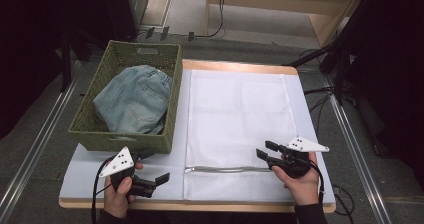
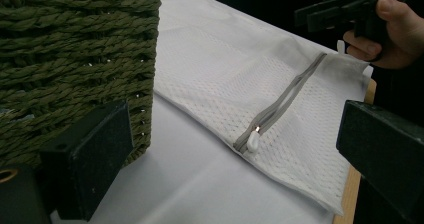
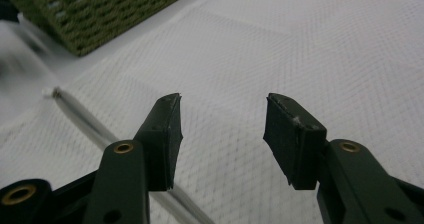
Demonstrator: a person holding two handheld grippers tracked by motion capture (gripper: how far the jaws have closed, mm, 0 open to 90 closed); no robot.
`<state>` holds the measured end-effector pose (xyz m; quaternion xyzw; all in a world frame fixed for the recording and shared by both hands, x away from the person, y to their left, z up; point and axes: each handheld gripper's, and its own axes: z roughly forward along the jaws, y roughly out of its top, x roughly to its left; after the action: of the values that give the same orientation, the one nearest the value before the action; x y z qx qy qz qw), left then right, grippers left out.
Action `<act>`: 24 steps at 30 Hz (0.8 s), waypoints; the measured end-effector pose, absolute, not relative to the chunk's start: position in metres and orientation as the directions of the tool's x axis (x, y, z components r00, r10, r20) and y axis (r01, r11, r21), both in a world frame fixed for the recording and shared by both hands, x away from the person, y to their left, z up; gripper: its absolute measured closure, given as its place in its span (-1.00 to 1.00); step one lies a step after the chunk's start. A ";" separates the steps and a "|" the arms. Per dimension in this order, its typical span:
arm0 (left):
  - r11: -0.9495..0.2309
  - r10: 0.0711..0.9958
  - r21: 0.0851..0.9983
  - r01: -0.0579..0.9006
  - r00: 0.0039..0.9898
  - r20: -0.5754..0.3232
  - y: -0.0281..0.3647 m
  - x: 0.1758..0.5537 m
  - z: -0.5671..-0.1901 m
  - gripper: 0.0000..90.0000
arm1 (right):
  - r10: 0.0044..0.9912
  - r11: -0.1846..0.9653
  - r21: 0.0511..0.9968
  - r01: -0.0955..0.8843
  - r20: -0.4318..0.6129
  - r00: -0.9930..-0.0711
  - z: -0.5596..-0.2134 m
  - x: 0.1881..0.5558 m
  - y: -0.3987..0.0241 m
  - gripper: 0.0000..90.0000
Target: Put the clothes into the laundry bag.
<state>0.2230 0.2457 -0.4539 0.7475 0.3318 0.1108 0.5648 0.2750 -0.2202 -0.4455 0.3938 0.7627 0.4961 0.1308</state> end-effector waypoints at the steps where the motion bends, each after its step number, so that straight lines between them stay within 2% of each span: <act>1: -0.142 0.622 0.918 0.371 0.755 -0.210 0.245 0.223 -0.454 -0.96 | 0.731 0.198 0.860 0.471 0.191 -0.656 -0.446 0.275 -0.220 0.11; 2: -0.140 0.619 0.918 0.371 0.756 -0.211 0.245 0.223 -0.454 -0.96 | 0.718 0.255 0.845 0.469 0.159 -0.677 -0.449 0.273 -0.217 0.12; 3: -0.145 0.619 0.917 0.371 0.757 -0.208 0.245 0.223 -0.454 -0.96 | 0.718 0.255 0.845 0.469 0.159 -0.677 -0.449 0.273 -0.217 0.12; 5: -0.155 0.618 0.916 0.369 0.760 -0.201 0.243 0.224 -0.454 -0.96 | 0.719 0.295 0.830 0.473 0.133 -0.683 -0.456 0.273 -0.212 0.31; 8: -0.159 0.616 0.915 0.372 0.761 -0.203 0.242 0.224 -0.455 -0.96 | 0.657 0.394 0.792 0.467 0.112 -0.745 -0.464 0.273 -0.200 0.49; 9: -0.159 0.616 0.914 0.372 0.761 -0.203 0.242 0.224 -0.455 -0.96 | 0.626 0.465 0.759 0.456 0.082 -0.776 -0.469 0.272 -0.191 0.51; 12: -0.158 0.614 0.914 0.373 0.762 -0.205 0.242 0.224 -0.455 -0.96 | 0.632 0.501 0.733 0.461 0.053 -0.773 -0.475 0.272 -0.184 0.43; 14: -0.161 0.616 0.913 0.374 0.761 -0.203 0.242 0.224 -0.455 -0.93 | 0.635 0.503 0.721 0.477 0.066 -0.770 -0.479 0.274 -0.181 0.48; 17: -0.166 0.616 0.912 0.376 0.762 -0.202 0.241 0.223 -0.456 -0.90 | 0.648 0.494 0.715 0.494 0.076 -0.758 -0.479 0.277 -0.183 0.94; 20: -0.169 0.611 0.911 0.375 0.766 -0.202 0.238 0.224 -0.456 -0.90 | 0.663 0.494 0.713 0.498 0.062 -0.746 -0.474 0.281 -0.181 1.00; 22: -0.173 0.608 0.911 0.373 0.768 -0.199 0.237 0.224 -0.457 -0.90 | 0.701 0.400 0.793 0.459 0.058 -0.711 -0.460 0.287 -0.182 1.00; 24: -0.181 0.605 0.909 0.375 0.771 -0.197 0.236 0.224 -0.457 -0.90 | 0.746 0.248 0.868 0.430 0.112 -0.657 -0.450 0.293 -0.188 1.00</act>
<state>0.2242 0.2356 -0.4569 0.7612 0.3217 0.1042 0.5533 0.2927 -0.1875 -0.4500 0.3804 0.7727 0.4809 0.1640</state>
